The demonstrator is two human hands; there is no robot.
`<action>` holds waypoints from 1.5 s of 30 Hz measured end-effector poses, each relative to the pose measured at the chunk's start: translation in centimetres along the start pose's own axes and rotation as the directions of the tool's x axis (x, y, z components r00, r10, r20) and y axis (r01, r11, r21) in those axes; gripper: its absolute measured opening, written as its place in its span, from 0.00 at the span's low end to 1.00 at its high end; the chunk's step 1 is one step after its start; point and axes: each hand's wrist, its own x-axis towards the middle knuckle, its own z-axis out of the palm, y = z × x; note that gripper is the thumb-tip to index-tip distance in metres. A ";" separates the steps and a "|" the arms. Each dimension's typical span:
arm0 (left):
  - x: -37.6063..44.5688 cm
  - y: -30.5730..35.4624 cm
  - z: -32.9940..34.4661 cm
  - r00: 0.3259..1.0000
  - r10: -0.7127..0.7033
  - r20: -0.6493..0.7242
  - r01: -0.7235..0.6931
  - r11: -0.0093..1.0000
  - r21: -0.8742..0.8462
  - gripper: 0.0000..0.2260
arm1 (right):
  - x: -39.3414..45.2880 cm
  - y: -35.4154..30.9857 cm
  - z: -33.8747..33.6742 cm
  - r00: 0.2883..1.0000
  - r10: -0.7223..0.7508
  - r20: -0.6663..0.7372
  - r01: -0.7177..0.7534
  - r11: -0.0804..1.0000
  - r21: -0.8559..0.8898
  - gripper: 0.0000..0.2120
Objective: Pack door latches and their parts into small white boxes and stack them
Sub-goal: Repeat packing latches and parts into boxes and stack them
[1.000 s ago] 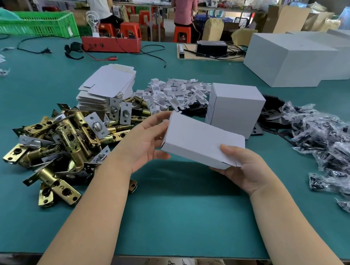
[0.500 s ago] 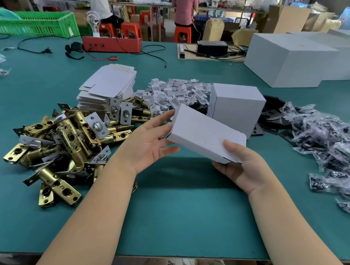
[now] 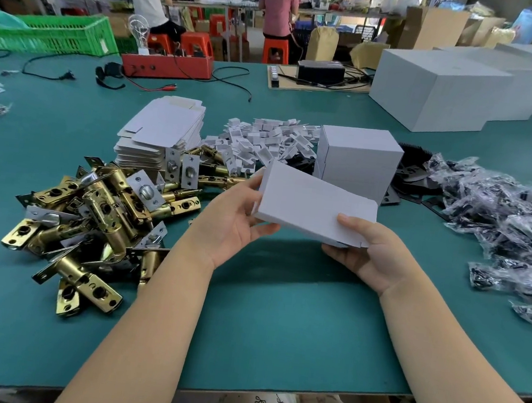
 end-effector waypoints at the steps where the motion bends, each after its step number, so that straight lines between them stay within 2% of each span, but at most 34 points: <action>1: 0.0 0.0 0.3 1.000 -0.008 -0.029 0.009 0.999 0.035 0.14 | -0.2 0.0 0.2 1.000 -0.009 0.024 0.010 0.999 -0.048 0.19; 3: 0.1 -0.2 0.5 0.994 -0.009 -0.110 0.020 0.994 0.104 0.15 | -0.2 0.2 0.4 0.999 -0.023 0.049 0.027 0.995 -0.096 0.22; 4: 0.1 -0.2 0.5 0.988 -0.009 -0.154 0.028 0.992 0.122 0.14 | 0.0 0.2 0.3 0.997 -0.035 0.069 0.041 0.995 -0.089 0.20; 5: 0.2 -0.1 0.4 0.980 -0.019 -0.198 0.045 0.991 0.127 0.11 | 0.0 0.1 0.4 0.996 -0.040 0.084 0.044 0.998 -0.053 0.17; 8: 0.3 0.1 0.1 0.944 -0.076 -0.321 0.118 0.986 0.114 0.10 | 0.3 -0.5 0.0 0.992 -0.101 0.076 0.096 0.993 0.067 0.24; 9: 0.3 0.2 0.0 0.931 -0.092 -0.352 0.139 0.984 0.110 0.10 | 0.2 -0.6 0.3 0.987 -0.149 0.060 0.146 0.988 0.053 0.20; 11: 0.3 0.2 -0.2 0.905 -0.125 -0.406 0.180 0.979 0.099 0.10 | 0.3 -0.4 0.4 0.968 -0.248 0.037 0.250 0.965 -0.077 0.07; 14: 0.4 -0.1 -0.2 0.873 -0.136 -0.468 0.236 0.959 0.160 0.08 | 0.3 0.1 0.5 0.939 -0.332 0.089 0.343 0.922 -0.180 0.18; 19: 0.9 -0.8 -0.3 0.843 -0.142 -0.519 0.295 0.928 0.226 0.08 | -0.6 0.5 1.2 0.903 -0.321 0.287 0.388 0.896 -0.218 0.20; 22: 1.0 -1.2 -0.5 0.843 -0.132 -0.522 0.317 0.905 0.284 0.08 | -1.2 0.6 1.6 0.892 -0.318 0.322 0.419 0.847 -0.326 0.21; 25: 1.0 -1.2 0.1 0.839 -0.158 -0.521 0.362 0.876 0.318 0.09 | -1.6 0.9 2.3 0.897 -0.321 0.305 0.432 0.786 -0.441 0.18; 27: 1.0 -1.0 0.6 0.858 -0.178 -0.482 0.349 0.890 0.292 0.17 | -1.9 1.0 2.8 0.890 -0.393 0.233 0.457 0.755 -0.470 0.08; 28: 0.9 -0.9 0.9 0.880 -0.171 -0.443 0.314 0.910 0.272 0.19 | -1.8 1.1 3.0 0.874 -0.446 0.193 0.480 0.730 -0.486 0.10; 29: 0.8 -0.9 1.1 0.899 -0.146 -0.413 0.273 0.924 0.267 0.19 | -1.9 1.2 3.1 0.855 -0.497 0.150 0.498 0.702 -0.510 0.17; 31: 0.5 -0.8 1.2 0.925 -0.030 -0.380 0.179 0.915 0.363 0.18 | -2.0 1.3 3.4 0.813 -0.576 0.084 0.514 0.645 -0.565 0.23; 33: 0.3 -0.9 1.4 0.950 0.122 -0.288 0.068 0.819 0.570 0.20 | -2.1 1.3 3.7 0.771 -0.634 0.056 0.528 0.589 -0.612 0.19; 35: 0.0 -1.3 1.6 0.971 0.196 -0.139 -0.035 0.685 0.727 0.32 | -2.2 1.5 3.6 0.738 -0.673 0.051 0.544 0.549 -0.635 0.16; 36: -0.1 -1.3 1.8 0.974 0.208 -0.094 -0.069 0.659 0.749 0.35 | -2.2 1.6 3.5 0.724 -0.687 0.056 0.557 0.535 -0.636 0.15; 39: -0.5 -1.0 2.2 0.978 0.199 -0.062 -0.113 0.758 0.643 0.27 | -2.5 1.8 3.7 0.659 -0.746 0.101 0.598 0.438 -0.671 0.15; 41: -0.3 -1.0 2.4 0.982 0.184 -0.031 -0.127 0.780 0.612 0.26 | -2.6 1.9 3.7 0.601 -0.791 0.112 0.633 0.386 -0.671 0.16; 44: -0.2 -1.9 2.3 0.987 0.118 0.105 -0.157 0.826 0.541 0.21 | -2.7 1.9 3.6 0.564 -0.820 0.091 0.685 0.405 -0.605 0.08; 45: -0.5 -2.2 2.5 0.985 0.071 0.158 -0.143 0.847 0.511 0.21 | -2.6 1.9 3.4 0.559 -0.825 0.080 0.693 0.412 -0.592 0.10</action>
